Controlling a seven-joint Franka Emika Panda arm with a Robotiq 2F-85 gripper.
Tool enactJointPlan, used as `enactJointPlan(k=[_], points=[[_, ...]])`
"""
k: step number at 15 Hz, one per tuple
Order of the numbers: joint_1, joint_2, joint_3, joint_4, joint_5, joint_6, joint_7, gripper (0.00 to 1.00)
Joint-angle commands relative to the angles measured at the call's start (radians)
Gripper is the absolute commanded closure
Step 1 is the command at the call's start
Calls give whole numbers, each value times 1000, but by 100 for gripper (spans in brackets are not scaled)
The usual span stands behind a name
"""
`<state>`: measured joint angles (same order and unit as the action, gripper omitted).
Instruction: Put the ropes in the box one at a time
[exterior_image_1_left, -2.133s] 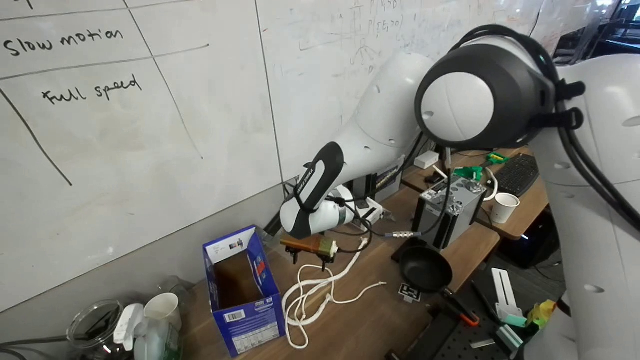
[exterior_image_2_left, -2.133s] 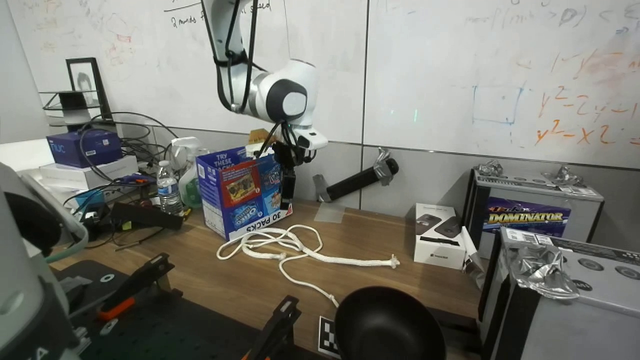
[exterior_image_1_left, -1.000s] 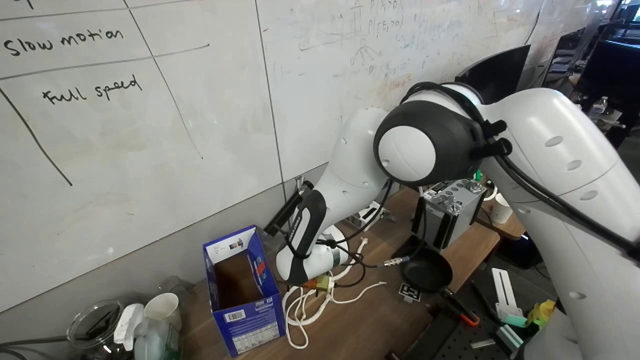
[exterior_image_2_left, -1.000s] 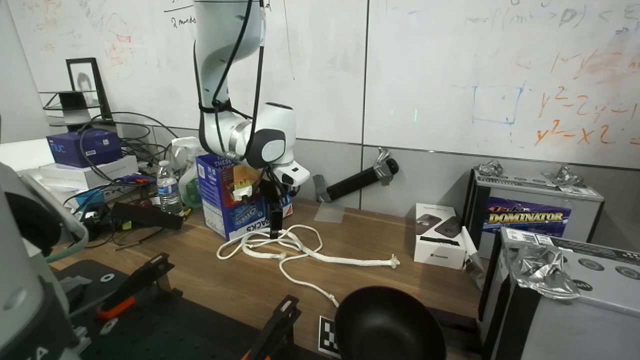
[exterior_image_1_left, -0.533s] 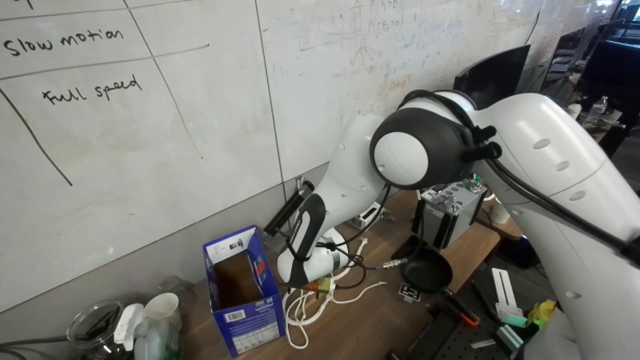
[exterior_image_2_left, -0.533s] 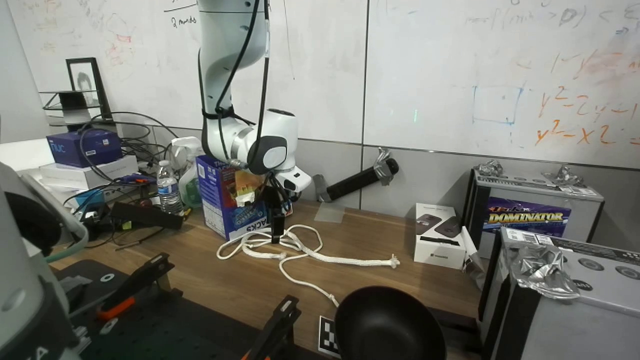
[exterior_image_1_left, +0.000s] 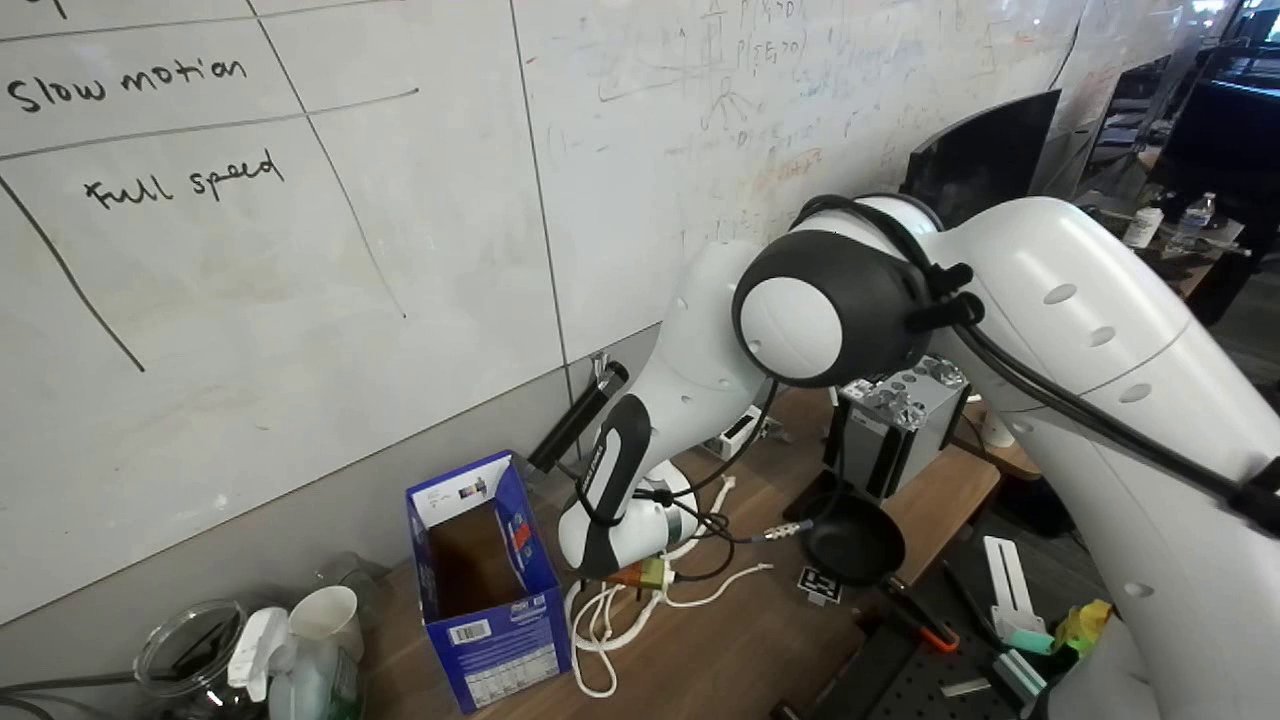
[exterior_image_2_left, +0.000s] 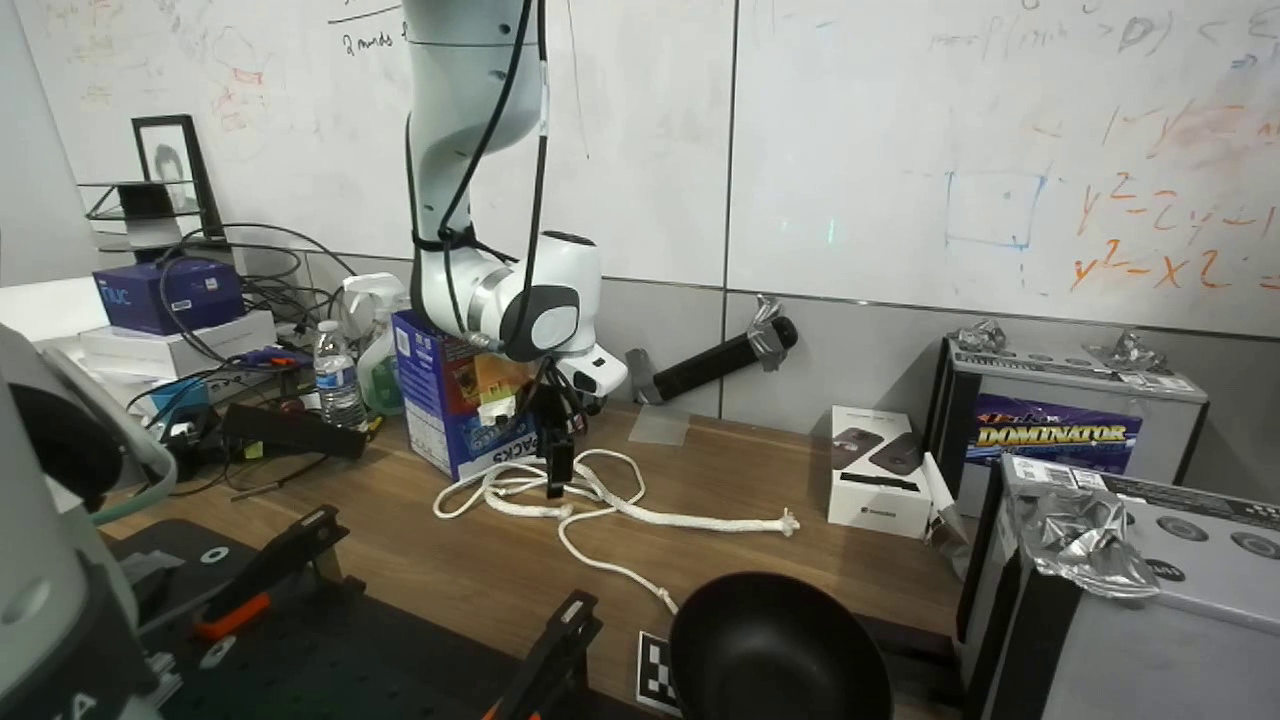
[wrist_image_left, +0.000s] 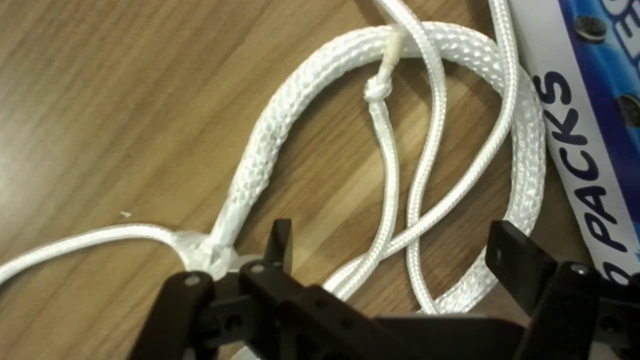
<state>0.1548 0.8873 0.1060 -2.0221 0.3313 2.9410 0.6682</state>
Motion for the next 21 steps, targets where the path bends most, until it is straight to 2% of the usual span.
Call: enactJointPlan(k=[1,6,14,21], points=[[-5,23,3,30,21,8,-42,0],[3,26,-9,39,14,-14,-58,0],[38,30,-51,82,-5,-136,-79,0],[79,46,-87,93,-12,-136,-68,0]])
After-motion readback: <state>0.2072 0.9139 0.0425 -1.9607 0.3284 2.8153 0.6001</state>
